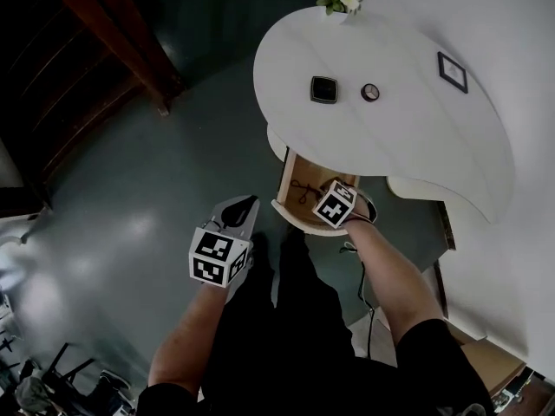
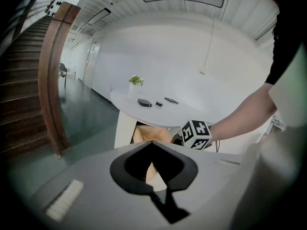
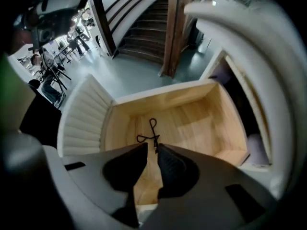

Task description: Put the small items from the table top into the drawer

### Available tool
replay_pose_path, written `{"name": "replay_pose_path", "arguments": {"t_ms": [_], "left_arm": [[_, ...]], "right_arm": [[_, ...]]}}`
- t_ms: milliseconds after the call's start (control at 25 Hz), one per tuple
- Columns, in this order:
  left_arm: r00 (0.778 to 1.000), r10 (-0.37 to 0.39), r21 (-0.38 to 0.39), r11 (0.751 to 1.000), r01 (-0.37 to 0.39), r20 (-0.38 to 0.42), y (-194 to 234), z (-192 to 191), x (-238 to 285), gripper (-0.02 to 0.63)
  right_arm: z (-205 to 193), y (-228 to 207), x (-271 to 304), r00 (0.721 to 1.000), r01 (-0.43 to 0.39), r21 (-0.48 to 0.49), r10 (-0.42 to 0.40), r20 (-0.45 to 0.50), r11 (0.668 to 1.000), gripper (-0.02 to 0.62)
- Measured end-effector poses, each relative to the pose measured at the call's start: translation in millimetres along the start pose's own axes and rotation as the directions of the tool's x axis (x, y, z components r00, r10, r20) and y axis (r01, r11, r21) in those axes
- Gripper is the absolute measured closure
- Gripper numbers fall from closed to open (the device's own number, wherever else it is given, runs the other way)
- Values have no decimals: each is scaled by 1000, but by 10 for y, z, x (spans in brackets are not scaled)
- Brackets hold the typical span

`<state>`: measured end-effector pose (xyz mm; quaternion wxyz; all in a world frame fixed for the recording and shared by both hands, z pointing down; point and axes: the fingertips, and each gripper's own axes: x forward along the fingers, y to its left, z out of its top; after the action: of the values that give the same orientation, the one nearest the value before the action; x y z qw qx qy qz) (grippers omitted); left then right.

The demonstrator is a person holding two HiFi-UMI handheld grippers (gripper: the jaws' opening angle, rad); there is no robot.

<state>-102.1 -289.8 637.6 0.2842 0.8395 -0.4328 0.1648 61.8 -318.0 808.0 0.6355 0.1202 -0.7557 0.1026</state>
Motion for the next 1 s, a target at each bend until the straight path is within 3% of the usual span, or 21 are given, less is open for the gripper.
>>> {"name": "replay_pose_path", "arguments": {"t_ms": [360, 600, 760, 1000], "left_arm": [[996, -70, 58, 996, 66, 57, -267, 474, -367, 595], [994, -84, 61, 995, 79, 76, -501, 598, -472, 595], [992, -94, 101, 991, 86, 84, -717, 672, -471, 595], [991, -82, 155, 986, 65, 104, -1202, 752, -538, 595]], "right_arm": [[202, 279, -1138, 981, 78, 163, -105, 161, 983, 548], [68, 436, -1637, 940, 71, 356, -182, 289, 932, 563], [-76, 471, -1978, 887, 50, 447, -245, 391, 893, 576], [-479, 712, -2583, 762, -18, 563, -353, 543, 826, 581]]}}
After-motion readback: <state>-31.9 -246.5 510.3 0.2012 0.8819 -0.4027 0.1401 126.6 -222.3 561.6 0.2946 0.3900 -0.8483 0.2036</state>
